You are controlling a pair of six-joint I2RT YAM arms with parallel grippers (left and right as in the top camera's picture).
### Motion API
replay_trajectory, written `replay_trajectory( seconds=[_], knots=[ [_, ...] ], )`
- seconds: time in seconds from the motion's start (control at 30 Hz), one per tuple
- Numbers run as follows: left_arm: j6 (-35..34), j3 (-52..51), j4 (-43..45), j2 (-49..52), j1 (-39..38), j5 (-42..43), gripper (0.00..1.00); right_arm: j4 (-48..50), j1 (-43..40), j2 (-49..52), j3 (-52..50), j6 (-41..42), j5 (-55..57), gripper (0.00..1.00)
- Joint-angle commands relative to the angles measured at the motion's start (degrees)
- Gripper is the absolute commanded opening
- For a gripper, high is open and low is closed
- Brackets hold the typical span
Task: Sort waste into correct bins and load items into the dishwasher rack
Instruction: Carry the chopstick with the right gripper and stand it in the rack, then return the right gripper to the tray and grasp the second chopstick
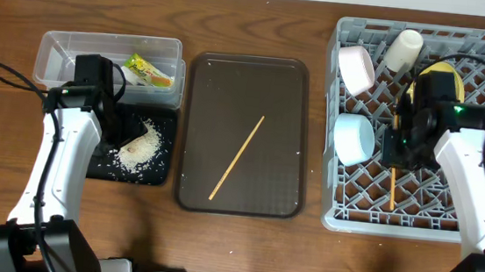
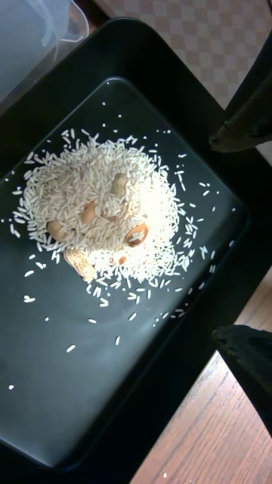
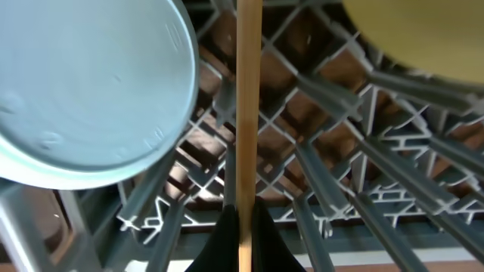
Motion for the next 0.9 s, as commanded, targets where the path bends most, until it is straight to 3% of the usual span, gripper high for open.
replay_trajectory(
  seconds=[0.0, 0.1, 0.23, 0.27, 0.63, 0.87],
  knots=[
    [-0.5, 0.4, -0.2, -1.0, 0.2, -1.1, 0.76, 0.3, -0.5, 0.5, -1.3, -0.8, 0.5, 0.01],
    [-0.5, 0.4, -0.2, -1.0, 0.2, -1.1, 0.76, 0.1, -0.5, 0.5, -2.3, -0.8, 0.5, 0.02],
    [-0.5, 0.4, -0.2, -1.0, 0.2, -1.1, 0.76, 0.4, -0.5, 0.5, -2.6, -0.8, 0.5, 0.35],
    [-0.5, 0.4, -0.2, -1.0, 0.2, -1.1, 0.76, 0.7, -0.5, 0.5, -2.6, -0.8, 0.5, 0.39],
    [-0.5, 0.4, -0.2, -1.0, 0.2, -1.1, 0.76, 6.5, 0.5, 0.3, 2.1, 0.2, -7.9, 0.43],
    [-0.5, 0.4, -0.1, -1.0, 0.2, -1.1, 0.76, 14.6, 8.7, 0.4, 4.8, 0.7, -18.2, 0.44]
  ],
)
